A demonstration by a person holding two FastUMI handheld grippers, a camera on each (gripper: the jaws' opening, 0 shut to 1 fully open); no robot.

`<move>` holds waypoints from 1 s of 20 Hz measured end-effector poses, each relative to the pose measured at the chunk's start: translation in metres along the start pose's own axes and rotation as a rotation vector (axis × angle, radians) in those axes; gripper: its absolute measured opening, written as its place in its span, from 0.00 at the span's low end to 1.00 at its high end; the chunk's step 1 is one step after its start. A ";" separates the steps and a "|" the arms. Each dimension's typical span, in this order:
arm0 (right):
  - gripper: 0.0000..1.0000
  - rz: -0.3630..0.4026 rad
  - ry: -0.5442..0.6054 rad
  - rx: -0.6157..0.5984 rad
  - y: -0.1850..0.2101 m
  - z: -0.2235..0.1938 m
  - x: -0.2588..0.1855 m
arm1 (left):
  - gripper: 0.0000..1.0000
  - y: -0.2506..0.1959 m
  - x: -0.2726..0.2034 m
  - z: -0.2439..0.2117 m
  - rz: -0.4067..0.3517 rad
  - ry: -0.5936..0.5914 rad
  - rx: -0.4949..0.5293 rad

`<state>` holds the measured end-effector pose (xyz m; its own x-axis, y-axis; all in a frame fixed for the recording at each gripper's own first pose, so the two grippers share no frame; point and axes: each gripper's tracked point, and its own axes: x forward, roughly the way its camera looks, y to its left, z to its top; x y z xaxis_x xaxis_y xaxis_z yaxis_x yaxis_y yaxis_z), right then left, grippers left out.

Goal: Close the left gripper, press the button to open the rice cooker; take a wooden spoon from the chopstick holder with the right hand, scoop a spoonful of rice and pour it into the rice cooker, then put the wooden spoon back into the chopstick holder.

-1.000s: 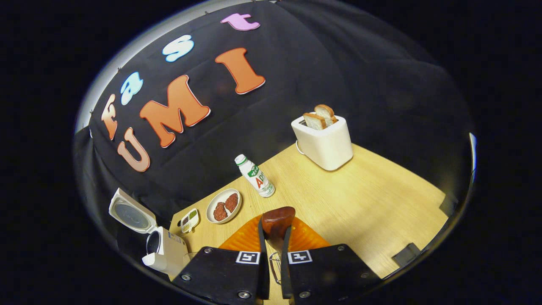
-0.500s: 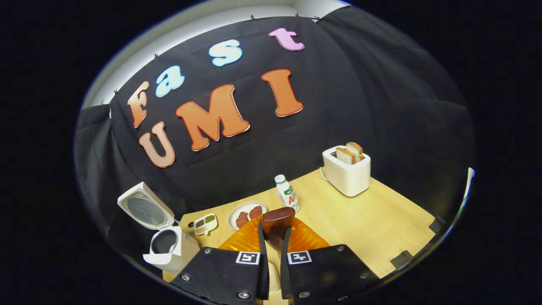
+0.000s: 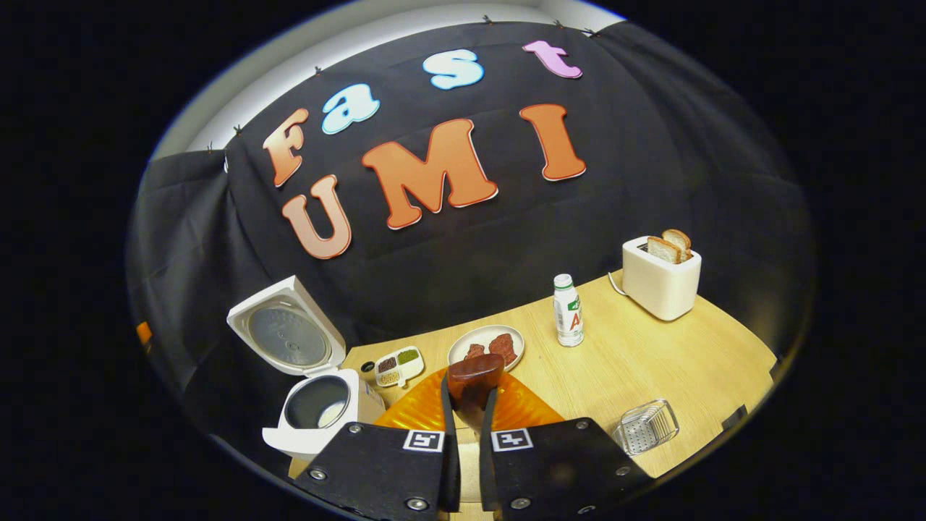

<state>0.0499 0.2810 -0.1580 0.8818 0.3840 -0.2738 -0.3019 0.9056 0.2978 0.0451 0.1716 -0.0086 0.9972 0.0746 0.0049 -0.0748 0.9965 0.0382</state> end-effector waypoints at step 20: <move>0.10 -0.158 0.050 -0.396 0.005 -0.111 0.042 | 1.00 0.048 0.029 -0.030 0.020 0.078 0.039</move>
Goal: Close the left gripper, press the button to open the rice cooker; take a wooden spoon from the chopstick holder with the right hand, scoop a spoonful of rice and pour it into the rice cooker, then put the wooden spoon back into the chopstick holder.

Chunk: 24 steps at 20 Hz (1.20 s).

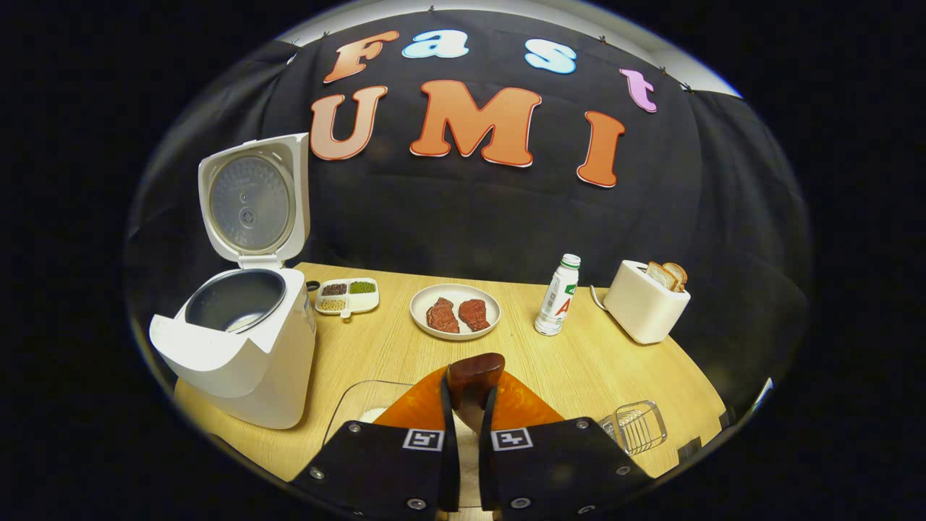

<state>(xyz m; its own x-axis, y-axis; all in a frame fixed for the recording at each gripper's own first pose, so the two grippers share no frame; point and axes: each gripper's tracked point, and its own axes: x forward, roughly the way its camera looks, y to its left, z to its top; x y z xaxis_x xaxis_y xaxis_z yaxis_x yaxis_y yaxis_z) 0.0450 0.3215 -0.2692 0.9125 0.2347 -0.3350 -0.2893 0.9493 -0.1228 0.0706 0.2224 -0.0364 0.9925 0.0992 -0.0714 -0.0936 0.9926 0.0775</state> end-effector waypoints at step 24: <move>0.10 0.086 0.068 1.060 -0.017 -0.045 0.006 | 1.00 -0.011 -0.003 0.000 -0.023 0.010 -0.013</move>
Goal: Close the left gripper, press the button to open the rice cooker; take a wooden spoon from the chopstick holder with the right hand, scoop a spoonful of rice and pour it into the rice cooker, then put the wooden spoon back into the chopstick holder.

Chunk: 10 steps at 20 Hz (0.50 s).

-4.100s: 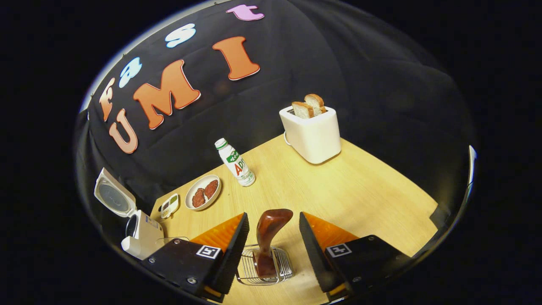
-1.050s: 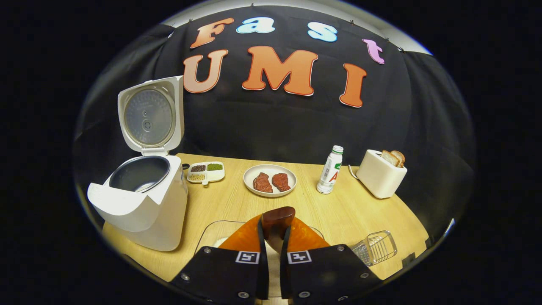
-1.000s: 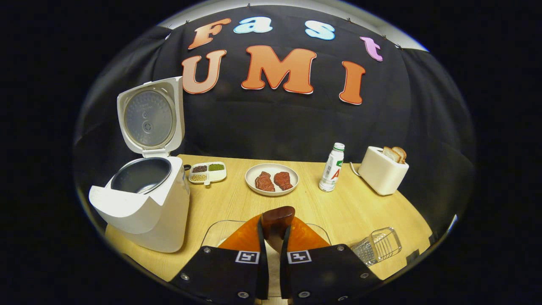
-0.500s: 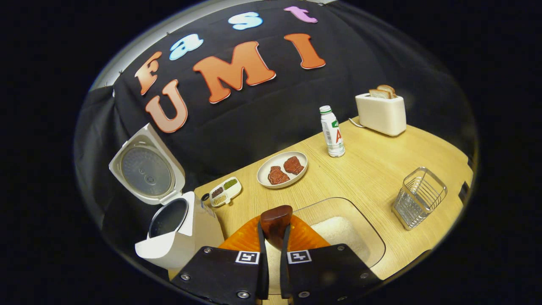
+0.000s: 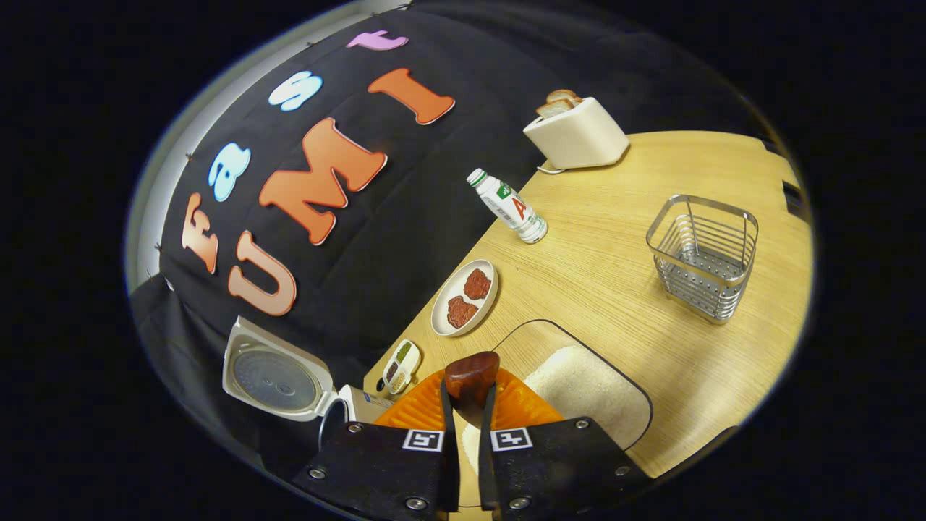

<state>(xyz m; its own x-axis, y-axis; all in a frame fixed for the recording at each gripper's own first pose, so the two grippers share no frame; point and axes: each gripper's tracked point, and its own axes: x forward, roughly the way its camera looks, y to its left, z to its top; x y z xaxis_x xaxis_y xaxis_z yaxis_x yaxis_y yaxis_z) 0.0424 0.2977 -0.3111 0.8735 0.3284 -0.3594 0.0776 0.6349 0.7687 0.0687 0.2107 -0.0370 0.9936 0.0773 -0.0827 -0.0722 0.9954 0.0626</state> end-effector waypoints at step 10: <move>0.10 0.082 -0.035 0.306 -0.012 0.022 -0.007 | 1.00 -0.010 -0.006 0.009 -0.006 -0.007 -0.021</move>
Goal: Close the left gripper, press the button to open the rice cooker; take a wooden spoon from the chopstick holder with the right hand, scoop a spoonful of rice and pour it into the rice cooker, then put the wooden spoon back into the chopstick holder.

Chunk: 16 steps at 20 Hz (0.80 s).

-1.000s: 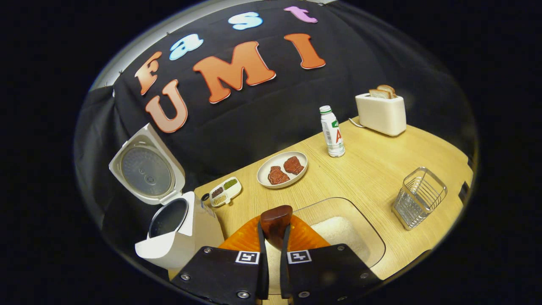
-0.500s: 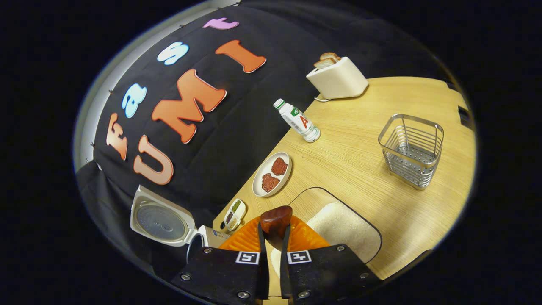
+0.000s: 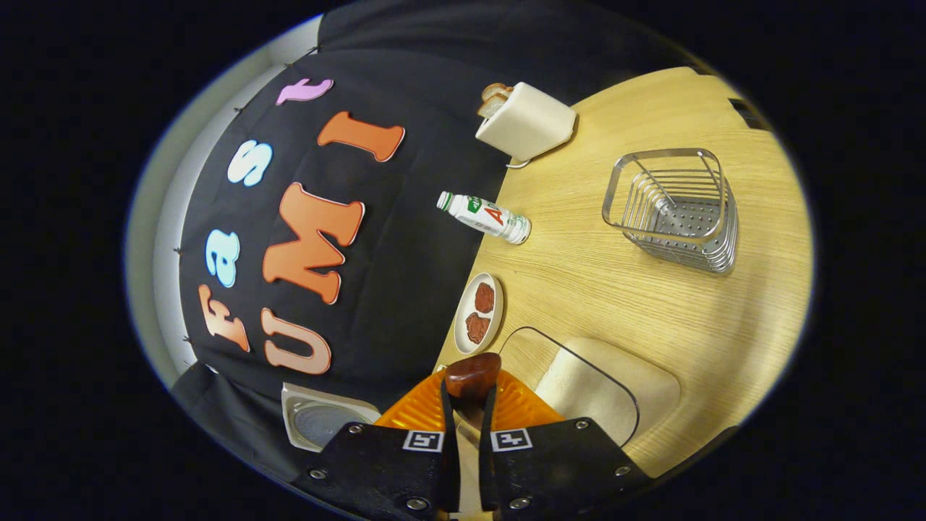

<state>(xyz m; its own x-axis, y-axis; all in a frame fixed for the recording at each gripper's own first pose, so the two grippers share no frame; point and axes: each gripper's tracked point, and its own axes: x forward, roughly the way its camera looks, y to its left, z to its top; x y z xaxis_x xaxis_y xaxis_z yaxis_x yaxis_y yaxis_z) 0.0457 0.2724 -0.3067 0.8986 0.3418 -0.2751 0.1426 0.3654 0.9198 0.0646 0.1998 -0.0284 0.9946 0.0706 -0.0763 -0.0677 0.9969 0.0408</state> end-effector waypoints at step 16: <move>0.10 0.039 -0.066 0.040 0.042 0.056 -0.025 | 1.00 -0.011 -0.008 0.005 -0.009 -0.017 -0.040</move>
<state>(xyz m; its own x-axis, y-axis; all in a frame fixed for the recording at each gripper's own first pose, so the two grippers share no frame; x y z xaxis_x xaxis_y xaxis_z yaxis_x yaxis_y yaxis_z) 0.0524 0.2310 -0.2451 0.9290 0.2965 -0.2214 0.1228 0.3175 0.9403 0.0575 0.1884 -0.0230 0.9964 0.0609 -0.0596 -0.0610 0.9981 -0.0001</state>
